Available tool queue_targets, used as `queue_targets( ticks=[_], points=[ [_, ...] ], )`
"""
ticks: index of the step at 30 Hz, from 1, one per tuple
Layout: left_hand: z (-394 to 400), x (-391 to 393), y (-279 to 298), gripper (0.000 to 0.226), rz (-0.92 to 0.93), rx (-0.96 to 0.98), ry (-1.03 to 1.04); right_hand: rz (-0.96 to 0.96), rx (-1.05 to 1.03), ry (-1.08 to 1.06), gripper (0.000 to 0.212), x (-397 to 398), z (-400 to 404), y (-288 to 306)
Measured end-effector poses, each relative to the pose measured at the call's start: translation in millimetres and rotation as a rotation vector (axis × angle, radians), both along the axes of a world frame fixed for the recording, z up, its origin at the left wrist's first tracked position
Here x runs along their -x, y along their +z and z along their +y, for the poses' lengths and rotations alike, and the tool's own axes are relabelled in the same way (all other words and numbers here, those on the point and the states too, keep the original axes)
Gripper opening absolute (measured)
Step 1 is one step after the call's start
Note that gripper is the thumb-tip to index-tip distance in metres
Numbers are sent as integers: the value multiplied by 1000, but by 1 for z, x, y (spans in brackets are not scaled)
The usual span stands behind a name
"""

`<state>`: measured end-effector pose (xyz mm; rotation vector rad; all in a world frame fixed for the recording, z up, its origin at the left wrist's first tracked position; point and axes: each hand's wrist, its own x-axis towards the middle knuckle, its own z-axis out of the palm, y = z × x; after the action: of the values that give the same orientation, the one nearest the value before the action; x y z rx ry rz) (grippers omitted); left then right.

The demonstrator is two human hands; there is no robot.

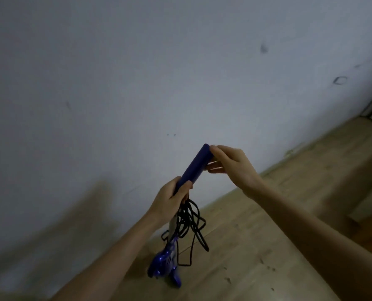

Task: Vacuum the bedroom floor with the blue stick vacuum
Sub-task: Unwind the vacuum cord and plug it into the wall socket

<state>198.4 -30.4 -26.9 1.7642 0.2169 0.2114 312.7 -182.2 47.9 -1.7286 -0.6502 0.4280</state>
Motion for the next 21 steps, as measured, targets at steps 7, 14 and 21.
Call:
queue_targets(
  ticks=[7, 14, 21],
  points=[
    [-65, -89, 37, 42, -86, 70, -18, 290, 5, -304, 27, -51, -152, -64],
    [-156, -183, 69, 43, -118, 116, -72, 130, 165, -236, 22, -115, -227, -69],
    [-233, -283, 81, 43, -90, 142, -209, -73, 228, -145, 52, -198, -266, -49]
  ],
)
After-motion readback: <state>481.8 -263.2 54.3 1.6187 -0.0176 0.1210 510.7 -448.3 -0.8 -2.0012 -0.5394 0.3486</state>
